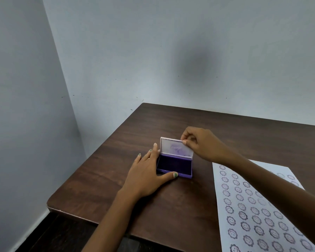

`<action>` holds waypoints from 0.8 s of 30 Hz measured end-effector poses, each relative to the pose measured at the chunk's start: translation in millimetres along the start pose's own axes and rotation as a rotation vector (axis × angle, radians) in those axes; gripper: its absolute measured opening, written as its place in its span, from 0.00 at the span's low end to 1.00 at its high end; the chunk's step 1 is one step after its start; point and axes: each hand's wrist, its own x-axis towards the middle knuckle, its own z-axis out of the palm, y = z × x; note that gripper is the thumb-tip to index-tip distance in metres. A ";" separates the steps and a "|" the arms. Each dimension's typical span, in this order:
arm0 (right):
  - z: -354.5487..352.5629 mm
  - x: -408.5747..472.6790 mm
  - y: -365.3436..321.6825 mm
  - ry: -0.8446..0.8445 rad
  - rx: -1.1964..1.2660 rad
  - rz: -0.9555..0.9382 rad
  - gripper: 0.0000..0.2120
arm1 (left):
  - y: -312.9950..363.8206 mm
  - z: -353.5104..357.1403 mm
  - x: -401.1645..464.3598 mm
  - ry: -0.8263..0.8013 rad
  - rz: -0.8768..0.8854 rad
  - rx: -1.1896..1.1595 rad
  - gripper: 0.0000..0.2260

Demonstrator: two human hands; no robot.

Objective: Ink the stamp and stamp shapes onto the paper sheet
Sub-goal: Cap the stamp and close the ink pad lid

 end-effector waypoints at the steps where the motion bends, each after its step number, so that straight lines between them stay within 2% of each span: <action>1: 0.7 -3.3 -1.4 0.000 -0.002 -0.011 0.03 | -0.2 0.3 0.2 0.005 -0.001 -0.004 0.47; 5: 5.4 -19.8 -6.5 -0.018 -0.023 -0.066 0.02 | -1.6 2.4 -0.5 0.059 0.022 -0.017 0.43; 9: 14.1 -39.0 -7.5 -0.063 -0.150 -0.120 0.05 | -1.5 4.1 -2.3 0.097 0.026 -0.011 0.38; 14: 23.8 -54.3 -5.5 -0.063 -0.249 -0.184 0.08 | -1.7 1.9 -3.8 0.143 0.025 -0.081 0.35; 18: 26.2 -56.0 -2.0 -0.022 -0.233 -0.185 0.10 | -0.3 -1.2 -4.9 0.161 0.014 -0.129 0.34; 20: 25.2 -54.5 1.9 -0.054 -0.218 -0.137 0.16 | 0.3 -1.6 -5.5 0.165 0.009 -0.131 0.34; 22: 24.1 -53.2 6.0 -0.157 -0.208 -0.058 0.25 | 0.9 -2.1 -5.9 0.169 0.006 -0.133 0.34; 24: 24.6 -53.6 7.4 -0.234 -0.197 -0.004 0.29 | 1.7 -2.9 -6.5 0.168 0.006 -0.135 0.33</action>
